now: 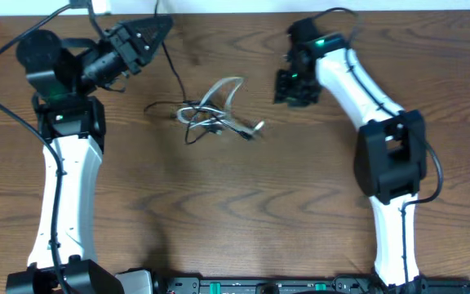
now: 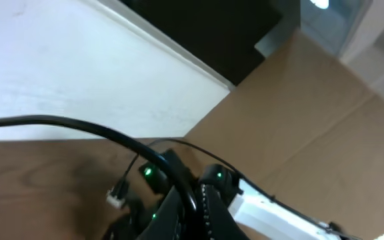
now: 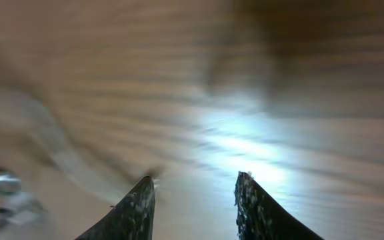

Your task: Untangle cables

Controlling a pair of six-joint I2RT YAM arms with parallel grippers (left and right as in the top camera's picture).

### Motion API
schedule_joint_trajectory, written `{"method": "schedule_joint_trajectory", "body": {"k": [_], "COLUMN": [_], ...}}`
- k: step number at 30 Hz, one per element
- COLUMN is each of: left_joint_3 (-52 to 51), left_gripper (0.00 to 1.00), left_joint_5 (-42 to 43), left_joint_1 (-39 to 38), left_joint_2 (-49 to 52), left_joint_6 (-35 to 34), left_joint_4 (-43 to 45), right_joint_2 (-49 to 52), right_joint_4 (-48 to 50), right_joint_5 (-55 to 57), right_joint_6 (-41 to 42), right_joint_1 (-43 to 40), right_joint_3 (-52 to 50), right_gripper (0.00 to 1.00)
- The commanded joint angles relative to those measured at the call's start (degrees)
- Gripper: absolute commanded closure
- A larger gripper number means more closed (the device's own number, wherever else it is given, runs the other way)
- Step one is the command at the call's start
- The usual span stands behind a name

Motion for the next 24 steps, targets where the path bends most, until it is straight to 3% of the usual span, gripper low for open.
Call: {"method": "schedule_joint_trajectory", "body": {"k": [1, 3, 6, 9, 20, 22, 24], "left_joint_3": [1.3, 1.3, 1.3, 1.3, 1.3, 1.3, 1.3], "left_gripper": [0.92, 0.92, 0.93, 0.93, 0.93, 0.93, 0.92], "left_joint_5": [2.3, 1.9, 0.7, 0.7, 0.8, 0.8, 0.8], "left_joint_1": [-0.4, -1.3, -2.3, -2.2, -2.2, -2.3, -2.3], "left_joint_2": [-1.0, -1.0, -1.0, -1.0, -1.0, -1.0, -1.0], "left_joint_6": [-4.7, -4.6, -4.6, -4.7, -4.7, -4.7, -4.7], "left_joint_4": [0.7, 0.8, 0.8, 0.8, 0.7, 0.7, 0.7], "right_joint_2": [0.0, 0.0, 0.0, 0.0, 0.0, 0.0, 0.0], "right_joint_4": [2.1, 4.3, 6.9, 8.9, 14.4, 14.5, 14.0], "right_joint_5": [-9.0, -18.5, -36.7, -41.7, -44.6, -44.5, -42.2], "right_joint_6": [-9.9, -15.8, -30.4, -34.6, -31.1, -31.1, -31.1], "right_joint_1": [-2.3, -2.6, -1.3, 0.6, 5.2, 5.5, 6.3], "right_joint_3": [-0.1, -0.1, -0.1, -0.1, -0.1, -0.1, -0.1], "right_gripper": [0.62, 0.56, 0.38, 0.30, 0.24, 0.27, 0.47]}}
